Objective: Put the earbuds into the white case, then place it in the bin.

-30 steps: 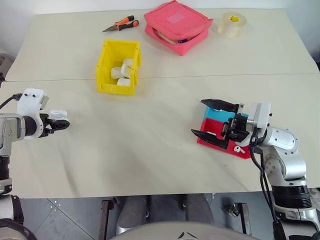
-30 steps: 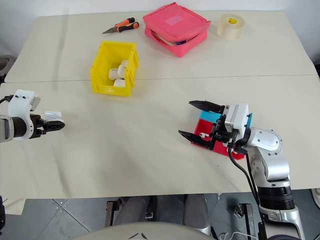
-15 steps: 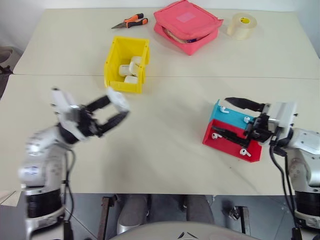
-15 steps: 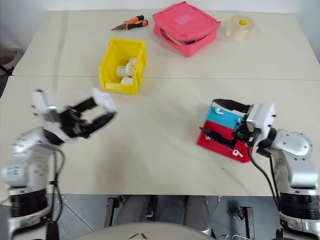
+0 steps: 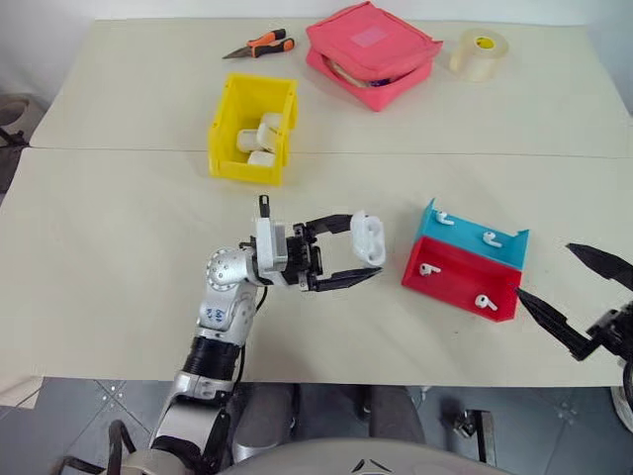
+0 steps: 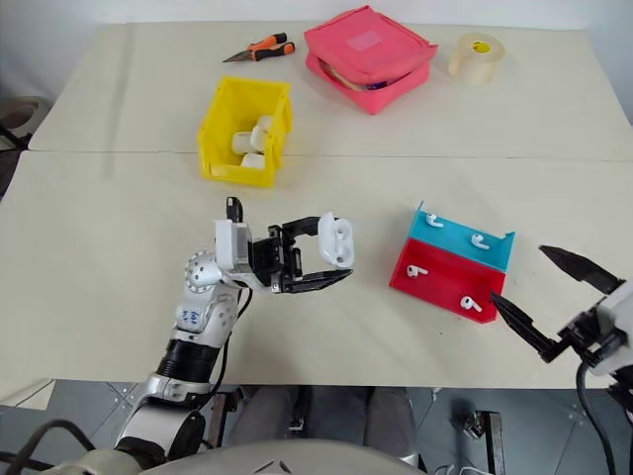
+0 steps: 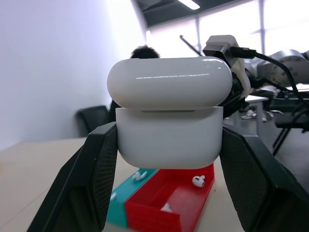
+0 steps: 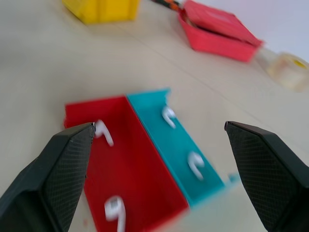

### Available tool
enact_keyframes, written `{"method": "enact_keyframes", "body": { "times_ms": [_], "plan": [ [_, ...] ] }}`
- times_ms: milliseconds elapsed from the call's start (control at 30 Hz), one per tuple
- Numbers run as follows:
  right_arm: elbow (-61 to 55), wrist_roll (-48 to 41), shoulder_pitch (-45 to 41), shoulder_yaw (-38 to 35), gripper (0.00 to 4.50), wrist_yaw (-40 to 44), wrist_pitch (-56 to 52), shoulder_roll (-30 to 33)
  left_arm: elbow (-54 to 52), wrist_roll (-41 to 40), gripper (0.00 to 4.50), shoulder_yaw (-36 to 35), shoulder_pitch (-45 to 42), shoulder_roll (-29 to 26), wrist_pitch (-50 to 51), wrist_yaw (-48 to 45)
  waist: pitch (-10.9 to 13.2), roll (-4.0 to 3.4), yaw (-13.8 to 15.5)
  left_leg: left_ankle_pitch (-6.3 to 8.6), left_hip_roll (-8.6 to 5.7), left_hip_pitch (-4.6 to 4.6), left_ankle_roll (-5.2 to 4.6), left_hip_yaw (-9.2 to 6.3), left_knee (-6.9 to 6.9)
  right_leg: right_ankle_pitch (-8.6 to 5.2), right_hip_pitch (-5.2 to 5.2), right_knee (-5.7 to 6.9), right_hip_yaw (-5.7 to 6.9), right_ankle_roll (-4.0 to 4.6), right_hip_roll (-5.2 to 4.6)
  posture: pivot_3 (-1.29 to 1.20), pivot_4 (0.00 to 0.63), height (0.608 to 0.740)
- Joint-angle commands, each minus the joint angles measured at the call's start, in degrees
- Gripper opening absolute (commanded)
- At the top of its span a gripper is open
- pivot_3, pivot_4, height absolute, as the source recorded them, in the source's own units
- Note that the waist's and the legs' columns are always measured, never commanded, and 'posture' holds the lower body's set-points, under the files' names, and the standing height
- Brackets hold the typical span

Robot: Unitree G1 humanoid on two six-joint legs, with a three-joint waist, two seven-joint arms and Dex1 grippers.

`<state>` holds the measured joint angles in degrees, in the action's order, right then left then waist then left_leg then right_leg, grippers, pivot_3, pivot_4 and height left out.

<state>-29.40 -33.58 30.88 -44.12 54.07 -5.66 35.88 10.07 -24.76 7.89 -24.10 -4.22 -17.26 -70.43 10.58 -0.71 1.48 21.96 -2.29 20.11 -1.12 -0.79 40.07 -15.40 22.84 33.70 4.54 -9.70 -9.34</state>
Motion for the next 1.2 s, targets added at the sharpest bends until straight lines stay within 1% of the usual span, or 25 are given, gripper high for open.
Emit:
{"method": "enact_keyframes", "body": {
  "times_ms": [33, 100, 133, 233, 267, 333, 367, 433, 467, 533, 633, 833, 900, 1000, 1100, 1200],
  "plan": [
    [-4.66, -1.2, 2.2, -2.31, 4.5, -2.53, -3.99, 1.31, 3.45, 0.32, 2.79, 1.18, -1.95, 1.62, -3.31, -1.57, 0.0, -0.01, -0.1, 0.0, 0.0, 0.0, 0.0, 0.0, 0.0, 0.0, 0.0, 0.0, 0.0, 0.0, 0.0, 0.0, 0.15, 0.74],
    [-6.9, -1.87, 2.03, -1.37, 4.5, -4.57, -9.63, 4.24, 4.59, 0.41, 2.79, 1.77, -2.47, 1.94, -5.01, -2.84, -0.01, -0.02, -0.14, 0.0, 0.02, 0.0, -0.01, -0.01, 0.01, 0.0, 0.0, 0.01, 0.0, 0.0, 0.0, 0.0, 0.15, 0.74],
    [-7.97, -2.38, 0.97, 0.01, 4.5, -5.44, -13.66, 7.13, 4.84, 0.32, 2.79, 2.07, -2.64, 1.95, -5.19, -3.25, -0.01, -0.02, -0.15, 0.01, 0.02, 0.0, -0.01, -0.02, 0.01, 0.0, 0.0, 0.0, -0.02, 0.0, 0.0, 0.0, 0.15, 0.74],
    [-9.77, -5.43, -3.8, 4.75, 4.5, -5.28, -21.52, 14.94, 4.75, 0.12, 2.79, 2.56, -2.75, 1.72, -5.13, -3.49, -0.01, -0.02, 0.01, 0.02, 0.05, -0.02, -0.05, -0.17, 0.04, 0.0, 0.0, -0.01, -0.05, 0.0, 0.0, 0.0, 0.15, 0.74],
    [-9.69, -6.02, -6.35, 7.23, 4.5, -5.11, -24.22, 18.13, 4.66, 0.07, 2.79, 2.58, -2.76, 1.66, -5.08, -3.38, -0.01, -0.02, 0.05, 0.02, 0.04, 0.0, -0.05, -0.21, 0.05, 0.0, 0.0, -0.02, -0.04, 0.0, 0.0, 0.0, 0.15, 0.74],
    [-9.33, -6.18, -9.95, 10.67, 4.5, -5.08, -28.44, 22.53, 4.57, -0.01, 2.79, 2.59, -2.74, 1.57, -4.99, -3.22, -0.01, -0.02, 0.14, 0.03, 0.03, 0.01, -0.05, -0.23, 0.08, 0.0, 0.0, -0.02, -0.04, 0.0, -0.01, 0.0, 0.15, 0.74],
    [-8.63, -6.11, -12.76, 13.69, 4.5, -4.51, -30.31, 25.31, 4.53, -0.16, 2.79, 2.72, -2.53, 1.29, -4.89, -3.67, -0.01, -0.02, 0.17, 0.03, 0.03, 0.02, -0.06, -0.23, 0.08, 0.0, -0.01, -0.03, -0.01, 0.0, -0.01, 0.0, 0.15, 0.74],
    [-5.81, -4.2, -22.29, 23.3, 4.5, -3.27, -33.27, 30.85, 4.12, -0.19, 2.79, 2.99, -1.82, 0.46, -4.76, -4.43, -0.01, -0.02, 0.11, 0.05, 0.01, 0.06, -0.09, -0.23, 0.15, 0.02, -0.04, -0.08, 0.06, 0.0, -0.01, 0.0, 0.15, 0.74],
    [-4.8, -3.34, -25.73, 26.68, 4.5, -2.85, -34.08, 32.47, 3.83, -0.13, 2.79, 3.07, -1.54, 0.21, -4.79, -4.47, -0.01, -0.02, 0.0, 0.07, 0.02, 0.08, -0.13, -0.26, 0.19, 0.03, -0.05, -0.1, 0.04, -0.01, -0.02, 0.0, 0.15, 0.74],
    [-2.85, -1.0, -31.46, 32.79, 4.5, -1.49, -34.71, 34.14, 2.78, 0.08, 2.79, 3.0, -0.98, -0.19, -4.14, -3.36, -0.01, -0.02, 0.25, 0.09, -0.01, 0.11, -0.16, -0.35, 0.21, 0.05, -0.05, -0.17, 0.05, -0.05, -0.04, 0.0, 0.15, 0.74],
    [-0.24, 2.3, -37.94, 39.97, 4.5, 1.03, -34.73, 35.05, 0.53, 0.16, 2.79, 3.07, 0.2, -0.99, -3.01, -1.95, 0.0, -0.01, 0.22, 0.09, -0.02, 0.22, -0.16, -0.36, 0.2, 0.05, -0.05, -0.25, 0.2, -0.05, -0.06, 0.0, 0.15, 0.74],
    [2.48, 7.11, -45.26, 48.17, 4.5, 5.38, -33.21, 33.79, -3.55, 0.52, 2.79, 3.23, 2.7, -1.93, -1.24, 1.45, 0.0, -0.01, 0.04, 0.13, -0.03, 0.23, -0.21, -0.35, 0.22, 0.09, -0.05, -0.29, 0.18, -0.12, -0.09, 0.0, 0.15, 0.74],
    [3.27, 8.57, -46.44, 49.39, 4.5, 5.8, -32.67, 33.25, -4.6, 0.71, 2.79, 3.5, 3.43, -2.15, -0.81, 2.17, 0.0, -0.01, 0.05, 0.13, -0.03, 0.22, -0.2, -0.35, 0.22, 0.09, -0.05, -0.28, 0.18, -0.12, -0.09, 0.0, 0.15, 0.74],
    [3.98, 8.97, -45.75, 47.82, 4.5, 7.11, -32.76, 34.27, -5.87, 0.77, 2.79, 3.89, 4.15, -2.56, -0.29, 3.02, 0.0, -0.01, 0.11, 0.14, -0.03, 0.22, -0.19, -0.35, 0.23, 0.09, -0.05, -0.28, 0.18, -0.12, -0.09, 0.0, 0.15, 0.74],
    [3.62, 9.76, -40.32, 43.17, 4.5, 9.51, -32.01, 38.06, -6.42, 0.74, 2.79, 4.18, 4.53, -2.82, -0.14, 3.53, 0.0, -0.01, 0.42, 0.14, -0.05, 0.24, -0.19, -0.33, 0.24, 0.09, -0.05, -0.29, 0.19, -0.13, -0.11, 0.0, 0.15, 0.74],
    [3.06, 10.6, -34.56, 38.15, 4.5, 11.12, -31.41, 40.33, -6.49, 0.68, 2.79, 4.49, 4.53, -2.88, -0.09, 3.93, 0.0, -0.01, 0.42, 0.14, -0.05, 0.25, -0.19, -0.26, 0.24, 0.1, -0.05, -0.28, 0.2, -0.13, -0.1, 0.0, 0.15, 0.74]
  ]
}}
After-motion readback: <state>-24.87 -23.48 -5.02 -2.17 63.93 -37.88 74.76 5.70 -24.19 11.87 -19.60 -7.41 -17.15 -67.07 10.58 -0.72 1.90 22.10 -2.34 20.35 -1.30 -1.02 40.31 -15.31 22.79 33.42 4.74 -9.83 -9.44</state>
